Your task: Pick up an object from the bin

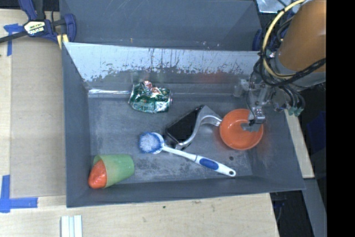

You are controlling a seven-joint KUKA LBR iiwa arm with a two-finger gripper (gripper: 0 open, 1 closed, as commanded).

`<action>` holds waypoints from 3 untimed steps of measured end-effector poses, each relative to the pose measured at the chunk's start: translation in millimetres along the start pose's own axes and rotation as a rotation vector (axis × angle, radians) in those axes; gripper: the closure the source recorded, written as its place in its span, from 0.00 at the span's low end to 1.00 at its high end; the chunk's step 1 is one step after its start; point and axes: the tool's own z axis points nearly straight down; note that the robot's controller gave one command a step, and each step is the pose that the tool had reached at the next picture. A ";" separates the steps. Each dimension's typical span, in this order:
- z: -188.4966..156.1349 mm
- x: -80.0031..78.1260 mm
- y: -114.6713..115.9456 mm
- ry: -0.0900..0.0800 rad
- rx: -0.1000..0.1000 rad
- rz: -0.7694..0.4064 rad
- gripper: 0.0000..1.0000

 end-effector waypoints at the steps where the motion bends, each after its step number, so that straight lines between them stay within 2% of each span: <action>1: -4.8 -1.7 0.5 -0.009 0.001 -0.003 0.00; 2: 134.8 -25.1 -55.3 -0.006 0.001 -0.116 0.00; 3: 138.2 -39.2 -43.5 -0.012 -0.005 -0.461 0.00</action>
Offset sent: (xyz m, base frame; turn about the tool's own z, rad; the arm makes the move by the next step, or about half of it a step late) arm 0.0226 -0.0555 -0.1392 -0.1195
